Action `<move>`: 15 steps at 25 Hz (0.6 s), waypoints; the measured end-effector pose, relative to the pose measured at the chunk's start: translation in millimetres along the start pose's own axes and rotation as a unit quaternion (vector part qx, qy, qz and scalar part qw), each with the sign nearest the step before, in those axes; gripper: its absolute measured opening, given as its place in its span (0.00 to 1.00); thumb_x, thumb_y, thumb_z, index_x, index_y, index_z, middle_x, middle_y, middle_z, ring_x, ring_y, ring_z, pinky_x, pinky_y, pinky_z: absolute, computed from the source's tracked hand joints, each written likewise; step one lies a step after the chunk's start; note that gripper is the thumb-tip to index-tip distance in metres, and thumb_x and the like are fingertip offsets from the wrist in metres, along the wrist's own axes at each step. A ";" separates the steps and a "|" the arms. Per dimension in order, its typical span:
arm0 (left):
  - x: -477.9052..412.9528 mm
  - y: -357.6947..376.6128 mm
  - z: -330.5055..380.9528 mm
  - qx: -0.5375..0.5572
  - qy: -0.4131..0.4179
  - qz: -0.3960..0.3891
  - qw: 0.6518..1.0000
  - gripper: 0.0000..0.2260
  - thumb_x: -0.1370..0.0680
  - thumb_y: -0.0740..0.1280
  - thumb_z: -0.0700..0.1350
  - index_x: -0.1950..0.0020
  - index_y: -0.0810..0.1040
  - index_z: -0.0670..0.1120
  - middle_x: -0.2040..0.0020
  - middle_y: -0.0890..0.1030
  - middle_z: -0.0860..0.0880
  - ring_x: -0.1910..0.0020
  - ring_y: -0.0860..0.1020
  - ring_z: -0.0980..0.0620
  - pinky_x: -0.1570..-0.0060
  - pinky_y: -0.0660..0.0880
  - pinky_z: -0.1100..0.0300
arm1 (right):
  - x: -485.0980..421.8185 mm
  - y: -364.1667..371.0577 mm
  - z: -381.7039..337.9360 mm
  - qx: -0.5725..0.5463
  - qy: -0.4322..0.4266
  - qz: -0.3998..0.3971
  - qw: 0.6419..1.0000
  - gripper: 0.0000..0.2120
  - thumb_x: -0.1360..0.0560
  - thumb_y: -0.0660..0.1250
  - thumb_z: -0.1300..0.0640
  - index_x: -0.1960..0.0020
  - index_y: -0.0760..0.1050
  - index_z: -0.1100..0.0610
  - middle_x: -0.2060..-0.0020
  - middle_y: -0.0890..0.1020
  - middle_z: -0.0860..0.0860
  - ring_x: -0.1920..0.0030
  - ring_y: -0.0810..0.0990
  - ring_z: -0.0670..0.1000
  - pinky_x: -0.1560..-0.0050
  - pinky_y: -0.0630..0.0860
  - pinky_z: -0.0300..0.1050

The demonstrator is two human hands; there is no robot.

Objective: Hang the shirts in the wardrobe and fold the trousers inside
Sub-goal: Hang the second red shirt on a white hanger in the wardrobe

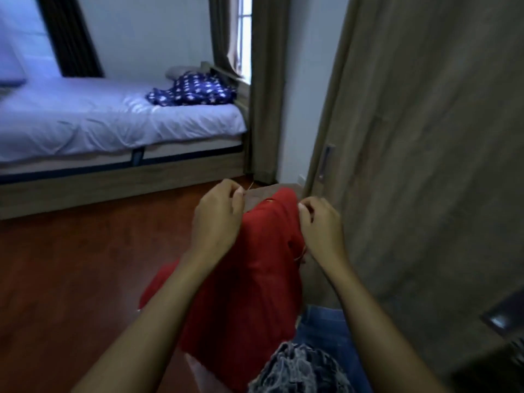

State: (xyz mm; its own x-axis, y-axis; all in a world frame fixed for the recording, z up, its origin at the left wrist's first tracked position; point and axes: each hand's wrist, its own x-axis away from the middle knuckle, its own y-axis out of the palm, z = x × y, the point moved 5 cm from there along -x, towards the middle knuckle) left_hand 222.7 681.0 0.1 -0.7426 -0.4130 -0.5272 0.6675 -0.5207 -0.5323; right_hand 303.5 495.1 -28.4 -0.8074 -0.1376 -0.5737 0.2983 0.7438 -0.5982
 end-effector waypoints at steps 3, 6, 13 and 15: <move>-16.6 7.6 -80.2 -0.135 -0.145 -0.092 0.976 0.09 0.21 0.60 0.48 0.50 0.78 0.46 0.49 0.82 0.45 0.49 0.78 0.43 0.56 0.68 0.56 | -41.2 67.4 0.2 0.026 0.002 -0.145 0.989 0.07 0.26 0.66 0.59 0.54 0.81 0.61 0.53 0.81 0.58 0.50 0.78 0.57 0.47 0.70 0.44; -15.7 40.8 -136.9 -0.199 -0.240 -0.274 0.910 0.17 0.21 0.61 0.54 0.45 0.79 0.41 0.44 0.81 0.40 0.44 0.78 0.41 0.47 0.73 0.53 | -70.1 109.2 2.2 0.067 0.006 -0.213 0.975 0.08 0.27 0.69 0.56 0.56 0.82 0.60 0.55 0.84 0.56 0.51 0.81 0.55 0.49 0.75 0.45; -12.3 73.6 -148.5 -0.108 -0.320 -0.464 0.819 0.28 0.21 0.57 0.59 0.35 0.72 0.36 0.41 0.77 0.41 0.44 0.77 0.43 0.57 0.72 0.59 | -95.4 149.9 -4.0 0.324 0.003 -0.327 0.888 0.19 0.27 0.70 0.51 0.40 0.75 0.61 0.42 0.78 0.58 0.43 0.77 0.59 0.48 0.73 0.49; -14.6 76.5 -141.4 -0.132 -0.300 -0.501 0.801 0.22 0.20 0.59 0.54 0.42 0.76 0.35 0.56 0.74 0.45 0.58 0.78 0.46 0.69 0.70 0.61 | -95.7 155.8 -9.0 0.352 -0.017 -0.323 0.879 0.16 0.24 0.66 0.56 0.38 0.73 0.60 0.40 0.77 0.58 0.42 0.77 0.59 0.48 0.73 0.49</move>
State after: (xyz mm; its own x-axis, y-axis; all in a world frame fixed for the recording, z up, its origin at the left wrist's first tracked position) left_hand 292.3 752.8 -126.6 -0.7522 -0.2124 0.6238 -0.3516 -0.6713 -0.6525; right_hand 422.7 630.0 -61.6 -0.9120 -0.4102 0.0025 0.0347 -0.0833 -0.9959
